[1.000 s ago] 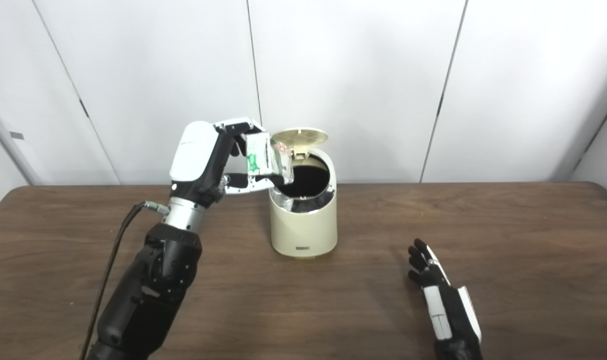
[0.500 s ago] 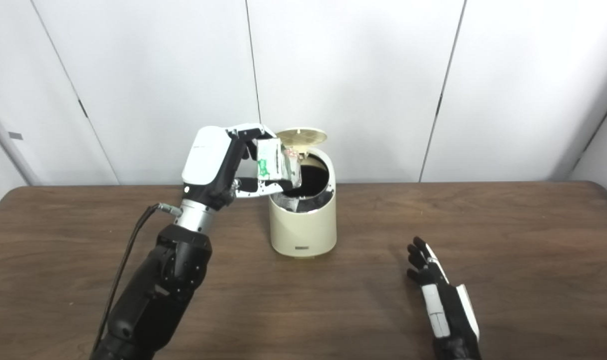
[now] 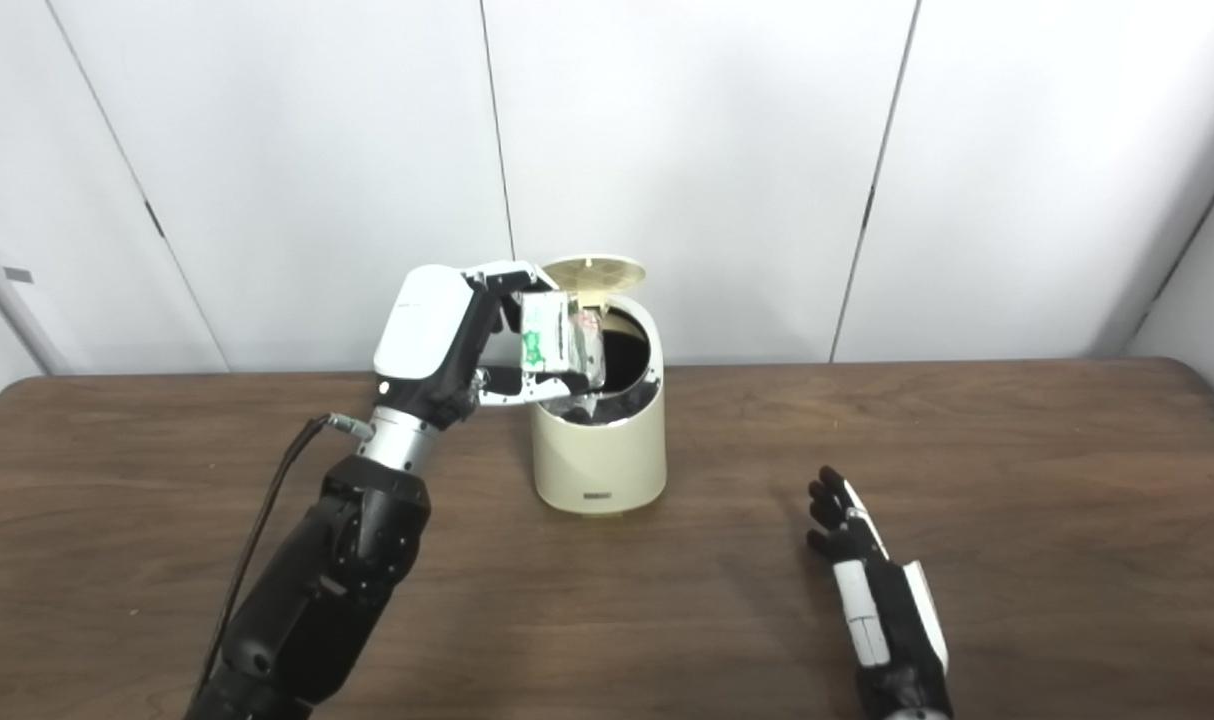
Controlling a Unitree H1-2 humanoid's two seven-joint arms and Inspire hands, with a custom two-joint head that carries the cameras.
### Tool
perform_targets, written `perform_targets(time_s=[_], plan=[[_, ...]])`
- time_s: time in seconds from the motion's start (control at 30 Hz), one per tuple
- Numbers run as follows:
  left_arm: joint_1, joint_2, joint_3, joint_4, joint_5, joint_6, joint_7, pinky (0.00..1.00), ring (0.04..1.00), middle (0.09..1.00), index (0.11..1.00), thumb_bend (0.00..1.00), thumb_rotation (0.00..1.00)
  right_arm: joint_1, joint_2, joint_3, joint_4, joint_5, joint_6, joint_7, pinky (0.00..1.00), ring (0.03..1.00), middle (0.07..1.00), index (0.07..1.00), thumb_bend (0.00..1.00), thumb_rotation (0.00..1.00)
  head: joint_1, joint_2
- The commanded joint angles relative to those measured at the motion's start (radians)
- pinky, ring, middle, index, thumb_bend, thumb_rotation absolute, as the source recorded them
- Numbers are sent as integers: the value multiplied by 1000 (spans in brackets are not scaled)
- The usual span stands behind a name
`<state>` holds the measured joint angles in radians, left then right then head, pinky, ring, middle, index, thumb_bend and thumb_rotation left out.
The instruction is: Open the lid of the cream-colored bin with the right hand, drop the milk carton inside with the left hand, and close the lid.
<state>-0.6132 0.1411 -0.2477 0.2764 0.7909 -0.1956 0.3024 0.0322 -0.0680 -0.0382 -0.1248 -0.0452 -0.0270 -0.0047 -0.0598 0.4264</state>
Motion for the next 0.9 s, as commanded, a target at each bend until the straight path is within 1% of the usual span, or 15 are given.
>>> perform_targets(time_s=[0.0,0.07,0.13,0.17,0.2,0.23,0.3,0.33,0.37,0.4,0.47,0.57,0.67,0.87], plan=[[-61,5,3,-19,7,-5,22,340,415,535,468,473,0,-18,7,2,-2,2,-50,-6,877,928,933,946,623,999,-2,2],[-58,7,3,-31,7,24,-4,341,411,530,476,473,0,-18,7,2,-4,3,-47,-5,877,928,934,945,621,1000,-2,6],[-49,6,5,-66,-6,72,-59,328,394,499,512,472,0,-17,7,0,-4,4,-46,-5,877,927,933,944,623,1000,-2,6],[-44,6,6,-88,-13,99,-91,305,387,483,526,470,0,-17,7,0,-3,4,-48,-5,877,928,934,945,624,1000,-2,6],[-40,6,6,-107,-19,122,-120,301,399,500,536,470,0,-17,6,0,-3,5,-49,-4,876,926,933,945,626,1000,1,9],[-37,6,5,-124,-23,142,-144,320,395,510,535,484,0,-17,5,1,-3,6,-48,-2,876,927,934,945,627,1000,1,10],[-32,6,2,-156,-17,176,-177,339,390,515,539,495,0,-16,4,1,-5,7,-46,0,876,928,936,947,628,1000,2,10],[-30,6,-1,-175,-9,191,-190,353,423,562,588,698,0,-16,4,1,-7,6,-44,0,873,926,935,946,630,1000,4,11],[-28,6,-3,-189,-4,201,-199,359,443,599,626,840,0,-16,4,1,-9,6,-41,0,870,923,932,945,632,999,5,12],[-27,8,-7,-207,1,208,-211,360,449,612,639,888,0,-16,4,1,-10,7,-41,0,869,921,931,945,632,999,7,13],[-24,11,-16,-236,13,216,-225,368,462,655,676,965,57,-16,3,1,-11,5,-41,0,858,913,924,943,629,998,9,14],[-21,16,-25,-269,28,214,-231,361,454,685,697,997,94,-17,4,2,-13,1,-38,-2,846,902,913,939,621,998,10,14],[-17,15,-30,-295,45,221,-233,359,452,706,714,1000,106,-16,5,2,-14,5,-38,0,837,893,903,933,613,992,10,14],[-10,9,-27,-328,50,217,-234,359,450,710,725,1000,91,-22,7,-2,-8,18,-35,0,832,888,889,926,608,978,14,14]])
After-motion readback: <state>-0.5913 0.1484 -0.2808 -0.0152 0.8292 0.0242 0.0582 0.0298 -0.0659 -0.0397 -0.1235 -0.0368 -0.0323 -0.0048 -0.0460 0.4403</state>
